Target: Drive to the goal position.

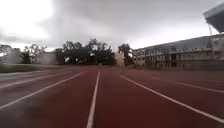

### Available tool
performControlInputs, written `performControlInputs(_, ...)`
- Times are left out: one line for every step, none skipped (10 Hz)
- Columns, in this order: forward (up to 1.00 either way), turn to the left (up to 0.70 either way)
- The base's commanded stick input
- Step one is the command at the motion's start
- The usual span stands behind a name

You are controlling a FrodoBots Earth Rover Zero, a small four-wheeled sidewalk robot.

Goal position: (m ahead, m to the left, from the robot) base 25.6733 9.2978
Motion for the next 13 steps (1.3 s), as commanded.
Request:
performControlInputs(0.45, 0.00)
performControlInputs(0.45, 0.00)
performControlInputs(0.45, 0.00)
performControlInputs(0.45, 0.00)
performControlInputs(0.45, 0.00)
performControlInputs(0.45, 0.00)
performControlInputs(0.45, 0.00)
performControlInputs(0.45, 0.00)
performControlInputs(0.45, 0.00)
performControlInputs(0.45, 0.00)
performControlInputs(0.45, 0.00)
performControlInputs(0.45, 0.00)
performControlInputs(0.45, 0.00)
